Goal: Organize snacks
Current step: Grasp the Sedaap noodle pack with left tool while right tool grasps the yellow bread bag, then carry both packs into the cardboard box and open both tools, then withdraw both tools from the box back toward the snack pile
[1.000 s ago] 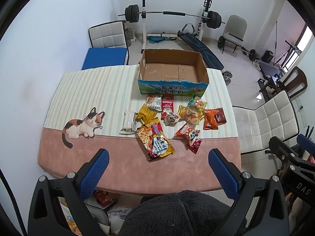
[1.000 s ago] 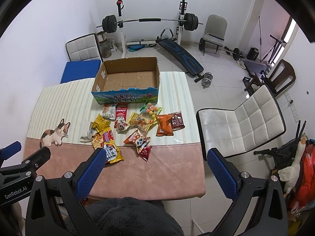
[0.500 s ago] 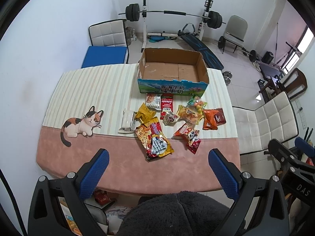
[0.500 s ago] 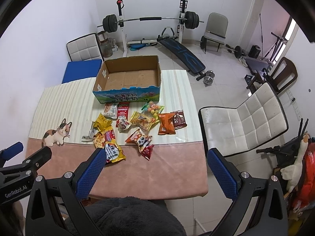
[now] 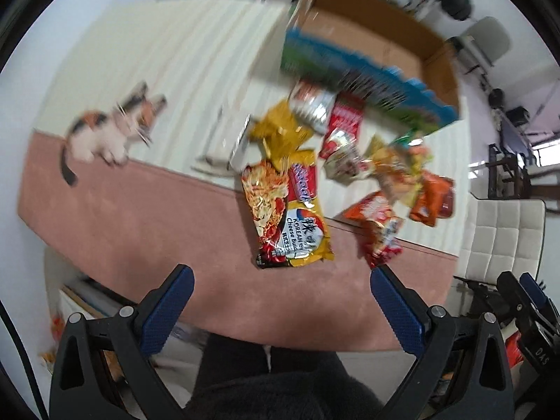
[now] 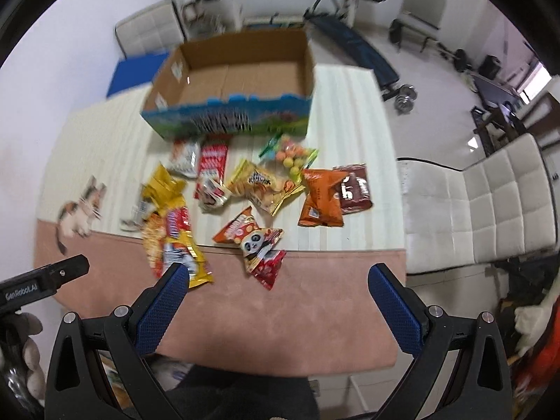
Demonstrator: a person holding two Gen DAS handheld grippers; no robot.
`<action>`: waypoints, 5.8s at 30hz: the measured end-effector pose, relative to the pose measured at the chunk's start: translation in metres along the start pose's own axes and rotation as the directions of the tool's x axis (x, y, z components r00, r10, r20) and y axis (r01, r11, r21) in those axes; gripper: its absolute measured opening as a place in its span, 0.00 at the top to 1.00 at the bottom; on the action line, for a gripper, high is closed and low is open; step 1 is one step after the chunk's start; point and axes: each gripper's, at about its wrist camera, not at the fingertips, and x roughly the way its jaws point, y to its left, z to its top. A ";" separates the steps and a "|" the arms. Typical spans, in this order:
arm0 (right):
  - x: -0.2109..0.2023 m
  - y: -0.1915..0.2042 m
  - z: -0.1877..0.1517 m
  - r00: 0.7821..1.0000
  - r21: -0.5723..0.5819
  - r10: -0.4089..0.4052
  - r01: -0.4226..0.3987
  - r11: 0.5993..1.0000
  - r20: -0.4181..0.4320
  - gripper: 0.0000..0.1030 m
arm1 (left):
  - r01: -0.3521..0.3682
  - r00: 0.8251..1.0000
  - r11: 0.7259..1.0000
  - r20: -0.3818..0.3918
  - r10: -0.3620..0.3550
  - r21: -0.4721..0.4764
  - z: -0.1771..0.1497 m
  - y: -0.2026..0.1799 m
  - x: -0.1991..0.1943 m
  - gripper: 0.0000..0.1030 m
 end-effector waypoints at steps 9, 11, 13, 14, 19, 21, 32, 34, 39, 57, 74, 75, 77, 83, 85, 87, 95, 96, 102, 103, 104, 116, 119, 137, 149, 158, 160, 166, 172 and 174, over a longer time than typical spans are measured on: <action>0.133 0.019 0.055 0.994 -0.222 -0.028 0.004 0.975 -0.109 0.00 | 0.036 0.978 0.982 -0.197 -0.073 -0.184 0.032 0.007 0.133 0.01; 0.155 0.026 0.069 0.991 -0.307 -0.048 0.009 0.952 -0.121 0.00 | 0.024 0.976 0.979 -0.208 -0.067 -0.202 0.035 0.009 0.149 0.01; 0.175 0.033 0.081 0.988 -0.383 -0.069 0.011 0.923 -0.137 0.01 | 0.004 0.975 0.979 -0.217 -0.050 -0.205 0.037 0.009 0.161 0.01; 0.186 0.037 0.088 0.985 -0.422 -0.075 0.004 0.907 -0.152 0.02 | -0.009 0.975 0.979 -0.221 -0.037 -0.203 0.036 0.008 0.167 0.01; 0.239 0.054 0.110 0.964 -0.551 -0.099 -0.054 0.833 -0.245 0.16 | -0.021 0.974 0.981 -0.225 -0.023 -0.192 0.030 0.002 0.185 0.01; 0.256 0.058 0.113 0.954 -0.575 -0.105 -0.080 0.814 -0.281 0.26 | -0.021 0.975 0.979 -0.219 -0.024 -0.203 0.028 0.000 0.189 0.01; 0.294 0.006 0.106 0.870 -0.103 0.076 -0.143 0.984 -0.488 0.51 | -0.025 0.977 0.967 -0.213 -0.030 -0.255 0.025 0.003 0.191 0.01; 0.296 -0.001 0.105 0.847 -0.060 0.114 -0.169 0.984 -0.519 0.35 | -0.034 0.979 0.967 -0.205 -0.019 -0.253 0.026 -0.002 0.195 0.01; 0.290 -0.011 0.100 0.872 -0.136 0.061 -0.144 0.980 -0.486 0.27 | -0.025 0.985 0.963 -0.171 -0.022 -0.267 0.028 0.002 0.196 0.15; 0.282 -0.010 0.062 0.908 -0.040 0.079 -0.104 0.994 -0.411 0.59 | -0.169 0.986 0.982 -0.023 0.168 -0.079 -0.014 -0.018 0.159 0.21; 0.113 -0.057 0.098 0.925 0.161 0.329 -0.301 0.940 -0.190 0.60 | -0.038 0.976 0.988 0.217 0.004 0.151 0.007 -0.051 0.112 0.21; 0.105 -0.053 0.113 0.924 0.174 0.341 -0.312 0.934 -0.174 0.60 | -0.025 0.976 0.985 0.219 -0.013 0.169 0.021 -0.055 0.107 0.21; 0.093 -0.049 0.141 0.924 0.191 0.357 -0.329 0.925 -0.140 0.60 | -0.002 0.976 0.980 0.215 -0.042 0.201 0.057 -0.058 0.095 0.21; 0.116 -0.037 0.229 0.947 0.228 0.308 -0.281 0.932 -0.092 0.60 | 0.049 0.988 0.968 0.130 -0.083 0.245 0.172 -0.078 0.119 0.20; 0.142 -0.033 0.258 0.951 0.243 0.293 -0.264 0.934 -0.095 0.60 | 0.063 0.993 0.968 0.081 -0.085 0.241 0.204 -0.084 0.139 0.20; 0.172 -0.032 0.279 0.955 0.249 0.277 -0.243 0.938 -0.111 0.60 | 0.080 0.995 0.971 0.032 -0.089 0.225 0.227 -0.092 0.157 0.20; 0.254 -0.028 0.316 0.951 0.270 0.252 -0.199 0.942 -0.179 0.60 | 0.118 0.987 0.967 -0.136 -0.088 0.226 0.284 -0.124 0.223 0.20; 0.259 -0.027 0.319 0.951 0.267 0.247 -0.193 0.944 -0.185 0.60 | 0.122 0.985 0.966 -0.148 -0.089 0.228 0.286 -0.125 0.230 0.20; 0.280 -0.013 0.330 0.954 0.197 0.189 -0.145 0.970 -0.231 0.51 | 0.113 0.979 0.965 -0.193 -0.068 0.236 0.297 -0.130 0.248 0.20; 0.281 -0.011 0.330 0.956 0.180 0.173 -0.132 0.975 -0.238 0.45 | 0.106 0.980 0.966 -0.188 -0.061 0.237 0.299 -0.133 0.248 0.20; 0.287 -0.010 0.331 0.956 0.172 0.170 -0.131 0.976 -0.240 0.27 | 0.094 0.982 0.966 -0.183 -0.050 0.241 0.300 -0.135 0.249 0.19; 0.246 0.013 0.317 0.965 0.091 0.111 -0.092 0.992 -0.237 0.10 | 0.081 0.996 0.956 -0.065 -0.065 0.281 0.268 -0.143 0.197 0.10; 0.220 0.016 0.305 0.975 0.072 0.101 -0.088 0.994 -0.199 0.09 | 0.074 0.997 0.956 -0.008 -0.075 0.285 0.258 -0.138 0.175 0.10; 0.125 -0.001 0.222 0.999 0.046 0.024 -0.026 0.999 0.048 0.09 | -0.101 0.957 0.954 0.289 0.016 0.283 0.133 -0.107 0.088 0.10; 0.111 0.004 0.146 0.995 0.050 0.102 -0.102 0.994 0.006 0.09 | -0.107 0.931 0.961 0.365 0.006 0.256 0.061 -0.075 0.077 0.10; 0.186 0.007 0.066 0.953 0.087 0.158 -0.140 0.986 -0.257 0.09 | -0.201 0.960 0.954 0.240 0.146 0.221 0.020 -0.013 0.138 0.10; 0.201 0.008 0.051 0.941 0.092 0.164 -0.143 0.985 -0.297 0.09 | -0.209 0.968 0.951 0.184 0.169 0.227 0.017 -0.001 0.158 0.10; 0.246 0.006 0.015 0.908 0.142 0.171 -0.125 0.982 -0.383 0.09 | -0.009 0.998 1.000 -0.065 0.008 -0.025 0.030 0.044 0.218 0.10; 0.267 0.001 -0.009 0.888 0.239 0.206 -0.113 0.964 -0.412 0.09 | 0.094 0.983 0.953 -0.124 -0.134 -0.289 0.047 0.048 0.255 0.14; 0.267 0.003 -0.013 0.890 0.240 0.203 -0.110 0.965 -0.409 0.11 | 0.083 0.982 0.944 -0.132 -0.132 -0.320 0.052 0.045 0.264 0.15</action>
